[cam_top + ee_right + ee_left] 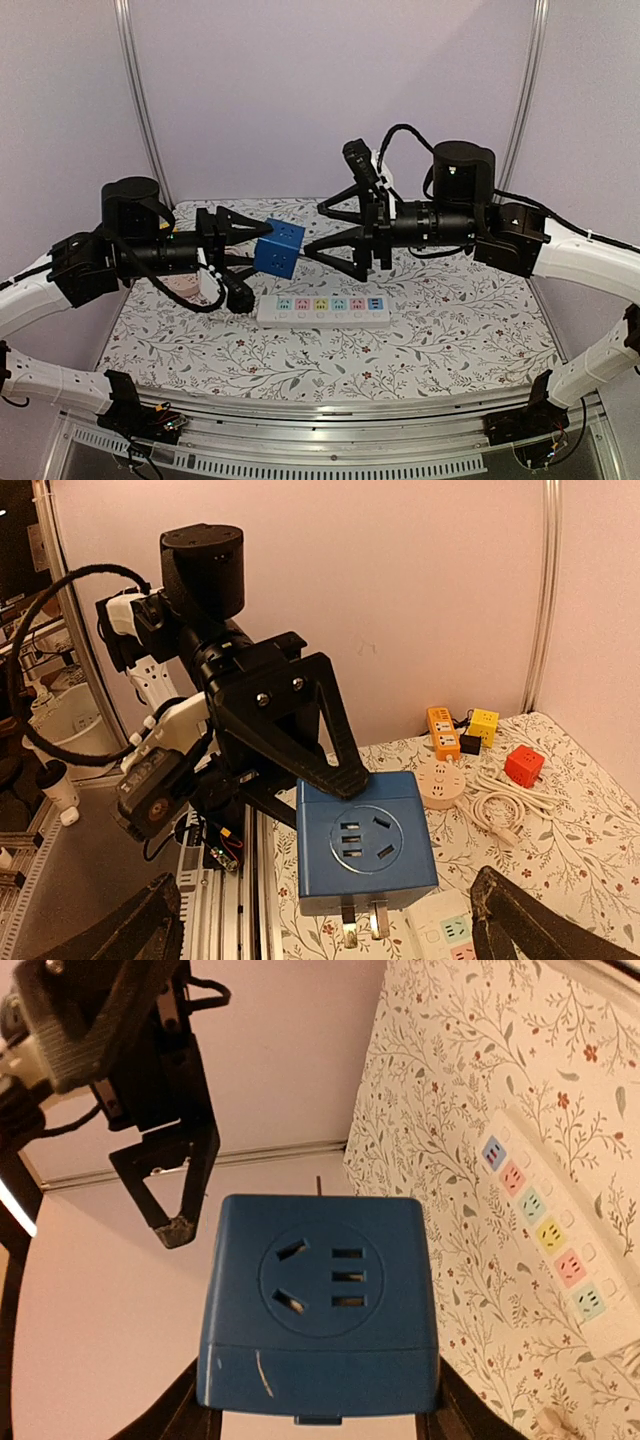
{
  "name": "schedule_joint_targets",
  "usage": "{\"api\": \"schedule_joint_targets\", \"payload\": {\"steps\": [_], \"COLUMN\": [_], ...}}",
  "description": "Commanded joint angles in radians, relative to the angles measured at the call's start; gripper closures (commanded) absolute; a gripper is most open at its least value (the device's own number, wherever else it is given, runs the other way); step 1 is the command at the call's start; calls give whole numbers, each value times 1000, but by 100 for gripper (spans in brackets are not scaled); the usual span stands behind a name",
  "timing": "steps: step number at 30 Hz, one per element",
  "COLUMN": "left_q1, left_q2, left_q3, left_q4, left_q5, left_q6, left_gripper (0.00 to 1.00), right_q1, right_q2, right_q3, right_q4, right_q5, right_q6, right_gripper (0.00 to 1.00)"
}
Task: Insert the plug
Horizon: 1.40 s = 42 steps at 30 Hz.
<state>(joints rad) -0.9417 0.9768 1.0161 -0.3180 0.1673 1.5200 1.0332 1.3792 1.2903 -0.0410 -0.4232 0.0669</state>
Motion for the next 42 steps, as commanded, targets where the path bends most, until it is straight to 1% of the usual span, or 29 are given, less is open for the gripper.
{"api": "schedule_joint_targets", "payload": {"steps": [1,5,11,12,13,15,18,22,24,26,27,28,29,30,31,32,33,34,35,37,39,41,42], "left_q1": [-16,-20,-22,-22,-23,-23,-23,-25,-28,-28,-28,-28,-28,-28,-27,-23,-12,4,21,32,32,32,32], "left_q2": [-10,-16,-36,-39,-40,-41,-41,-48,-55,-63,-66,-71,-73,-73,-70,-57,-36,-15,-1,-11,-5,14,22], "left_q3": [-39,-58,-87,-89,-89,-90,-92,-103,-109,-112,-112,-108,-93,-66,-26,30,83,136,171,185,192,214,226], "left_q4": [131,132,126,121,118,114,114,113,112,110,108,105,83,37,-24,-107,-178,-253,-327,-349,-335,-319,-313], "left_q5": [-64,-75,-66,-66,-64,-62,-58,-46,-43,-39,-36,-30,-23,-24,-25,-27,-20,10,65,171,235,251,257], "left_q6": [304,319,332,331,332,328,324,320,305,274,247,198,134,57,-100,-183,-337,-512,-601,-742,-877,-974,-993], "left_gripper": [100,100,100,100,100,100,100,100,100,100,92,50,10,2,1,1,1,1,1,0,1,1,0], "right_q1": [11,24,34,36,38,39,39,41,41,41,41,42,41,42,41,41,41,41,41,41,41,42,41], "right_q2": [49,145,212,221,224,228,231,226,219,206,203,199,195,187,176,166,147,134,119,98,92,91,92], "right_q3": [53,109,146,147,147,146,135,110,92,67,59,52,46,37,26,8,-14,-38,-71,-108,-135,-147,-147], "right_q4": [-75,-84,-80,-75,-71,-57,-25,29,55,83,90,93,93,95,98,108,128,157,191,261,328,372,382], "right_q5": [82,69,81,76,66,33,15,-44,-52,-35,-34,-34,-32,-21,-2,6,19,25,20,-8,-30,-40,-38], "right_q6": [57,49,29,21,7,-13,-27,-41,-54,-81,-101,-109,-120,-137,-151,-174,-196,-232,-260,-300,-318,-330,-334], "right_gripper": [1,1,1,2,5,20,47,72,99,100,100,100,100,100,100,100,100,100,100,100,100,100,100]}}
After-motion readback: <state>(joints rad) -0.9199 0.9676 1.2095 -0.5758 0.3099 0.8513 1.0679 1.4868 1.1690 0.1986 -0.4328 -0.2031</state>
